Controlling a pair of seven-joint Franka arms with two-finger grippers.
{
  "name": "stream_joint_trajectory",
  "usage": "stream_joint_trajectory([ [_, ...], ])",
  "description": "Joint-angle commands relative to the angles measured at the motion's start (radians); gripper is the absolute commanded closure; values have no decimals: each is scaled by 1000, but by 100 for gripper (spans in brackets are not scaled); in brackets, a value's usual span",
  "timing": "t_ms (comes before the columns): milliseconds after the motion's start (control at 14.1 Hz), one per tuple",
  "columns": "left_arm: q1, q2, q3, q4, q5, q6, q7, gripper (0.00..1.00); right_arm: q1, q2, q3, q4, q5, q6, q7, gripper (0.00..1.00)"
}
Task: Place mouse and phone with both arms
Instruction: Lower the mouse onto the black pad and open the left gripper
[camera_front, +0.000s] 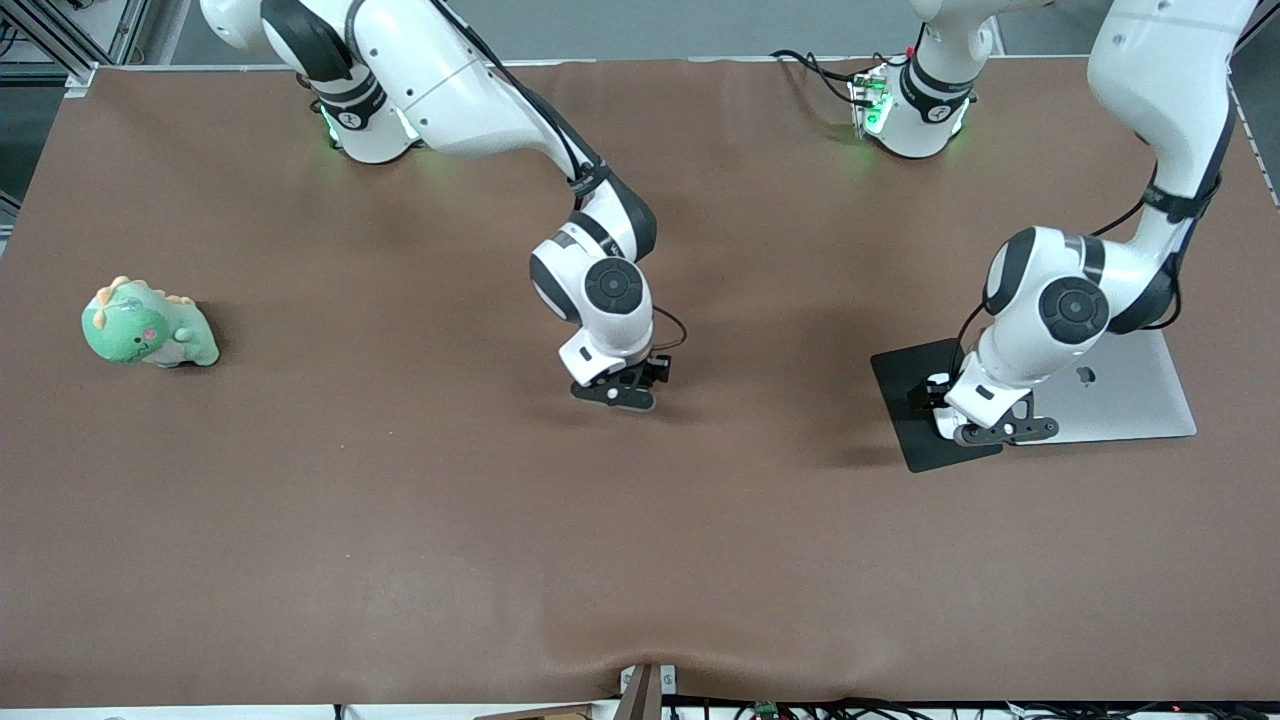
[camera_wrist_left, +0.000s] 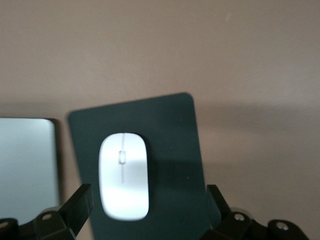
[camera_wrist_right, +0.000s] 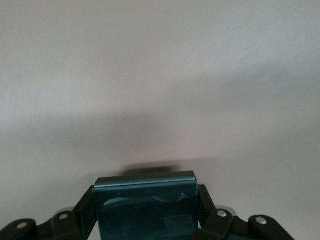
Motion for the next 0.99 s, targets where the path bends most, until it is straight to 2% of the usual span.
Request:
stream_joint_trajectory([
  [0,9,-104,-26,142,8,-228,-1,0,-107,-163,19,-28,-21,-160,-8,100],
  [142,7,-117,-52,309,6,-430,2,0,-171,-250,19,-49,-19,-263,-23,100],
  [284,9,-115,-78,479,6,-630,4,0,-240,-330,19,-102,-19,-299,-38,100],
  [355,9,-117,-86,527,-1,-685,10,0,-277,-369,20,-144,-19,-301,-89,100],
  [497,10,-150,-90,572,-52,-730,10,0,-361,-433,20,-234,-13,-302,-233,100],
  [639,12,-193,-87,577,-119,-732,8,0,-447,-490,19,-325,-13,-299,-375,100],
  [923,18,-253,-80,575,-143,-772,68,0,-639,-545,19,-443,-13,-279,-710,100],
])
